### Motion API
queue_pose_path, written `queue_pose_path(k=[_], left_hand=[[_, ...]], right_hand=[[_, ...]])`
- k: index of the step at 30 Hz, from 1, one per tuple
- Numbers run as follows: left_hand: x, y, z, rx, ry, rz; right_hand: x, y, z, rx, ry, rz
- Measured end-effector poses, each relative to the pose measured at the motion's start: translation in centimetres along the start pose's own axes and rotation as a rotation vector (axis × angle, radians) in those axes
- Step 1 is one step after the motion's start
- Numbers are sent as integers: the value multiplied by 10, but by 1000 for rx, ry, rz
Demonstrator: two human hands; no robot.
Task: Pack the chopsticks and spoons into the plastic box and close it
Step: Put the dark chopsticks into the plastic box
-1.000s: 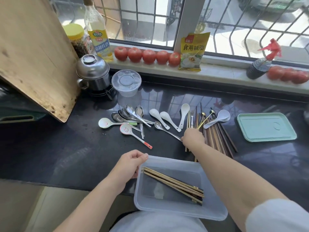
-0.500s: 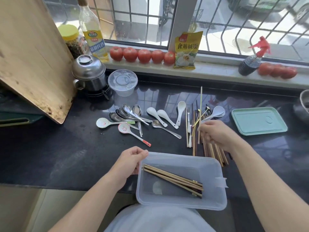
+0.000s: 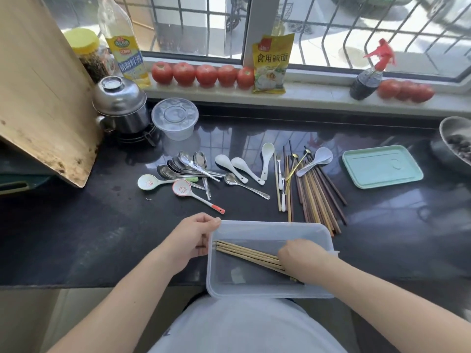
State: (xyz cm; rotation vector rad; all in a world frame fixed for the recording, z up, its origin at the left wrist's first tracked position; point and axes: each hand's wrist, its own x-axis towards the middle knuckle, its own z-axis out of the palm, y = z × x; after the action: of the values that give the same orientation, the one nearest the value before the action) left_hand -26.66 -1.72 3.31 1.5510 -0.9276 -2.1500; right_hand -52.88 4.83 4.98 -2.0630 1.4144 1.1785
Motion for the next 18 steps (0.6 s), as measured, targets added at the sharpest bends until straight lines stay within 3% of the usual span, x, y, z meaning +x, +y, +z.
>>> queue_pose_path(k=[3,6,9,11,14,18], left_hand=[[0,-2,2,15,24,18],[-1,-6,6,48,80,64],[0,-10,9,105,154,146],[-1,-12,11,148,185,173],[-1,-12,12,155,210,159],[-3,-9,13,168,228,125]], right_hand=[[-9,1,-12,99,33,21],[-32,24,-50,544,55,-81],[-19,57,-86,896,332,-16],[24,83,-91,911,490,190],[95,102,-78,805,407,420],[138,93,-66,700,374,517]])
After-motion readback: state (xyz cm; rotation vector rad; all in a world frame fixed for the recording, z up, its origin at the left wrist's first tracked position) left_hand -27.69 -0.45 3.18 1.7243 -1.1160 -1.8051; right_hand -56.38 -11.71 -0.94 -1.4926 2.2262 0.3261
